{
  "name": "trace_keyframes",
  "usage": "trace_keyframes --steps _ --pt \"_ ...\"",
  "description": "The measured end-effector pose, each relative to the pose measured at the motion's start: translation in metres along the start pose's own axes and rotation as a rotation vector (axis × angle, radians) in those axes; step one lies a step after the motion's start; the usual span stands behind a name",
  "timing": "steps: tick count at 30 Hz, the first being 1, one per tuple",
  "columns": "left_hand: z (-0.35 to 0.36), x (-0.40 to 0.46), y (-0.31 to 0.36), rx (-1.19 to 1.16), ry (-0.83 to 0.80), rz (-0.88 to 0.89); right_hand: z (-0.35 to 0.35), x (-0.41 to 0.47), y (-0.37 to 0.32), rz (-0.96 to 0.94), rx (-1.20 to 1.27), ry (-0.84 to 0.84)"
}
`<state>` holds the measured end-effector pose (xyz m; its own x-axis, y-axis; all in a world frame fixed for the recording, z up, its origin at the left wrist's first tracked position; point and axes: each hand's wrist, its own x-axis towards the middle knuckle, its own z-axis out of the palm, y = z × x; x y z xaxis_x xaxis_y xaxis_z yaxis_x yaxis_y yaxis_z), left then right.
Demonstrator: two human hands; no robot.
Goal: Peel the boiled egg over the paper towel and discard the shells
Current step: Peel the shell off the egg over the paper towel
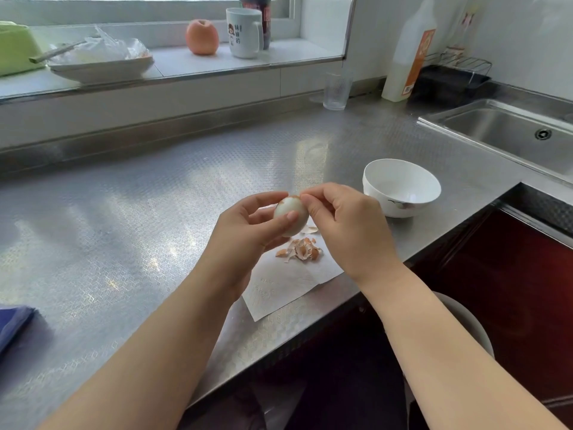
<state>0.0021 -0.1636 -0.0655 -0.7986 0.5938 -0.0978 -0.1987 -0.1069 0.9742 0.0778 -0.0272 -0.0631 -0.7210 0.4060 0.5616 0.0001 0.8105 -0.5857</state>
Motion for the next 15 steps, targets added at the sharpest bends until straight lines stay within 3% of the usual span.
trace_keyframes --steps 7,12,15 --pt "-0.0019 0.0026 0.0002 -0.111 -0.004 -0.065 0.0104 -0.0015 -0.0018 -0.041 -0.049 0.066" --pt "-0.005 0.0049 0.0014 -0.201 -0.005 -0.085 0.0093 -0.0009 -0.001 0.179 0.272 0.001" --pt "-0.0058 0.0053 0.0015 -0.258 0.046 -0.074 0.0061 -0.0029 0.0014 0.234 0.318 0.017"
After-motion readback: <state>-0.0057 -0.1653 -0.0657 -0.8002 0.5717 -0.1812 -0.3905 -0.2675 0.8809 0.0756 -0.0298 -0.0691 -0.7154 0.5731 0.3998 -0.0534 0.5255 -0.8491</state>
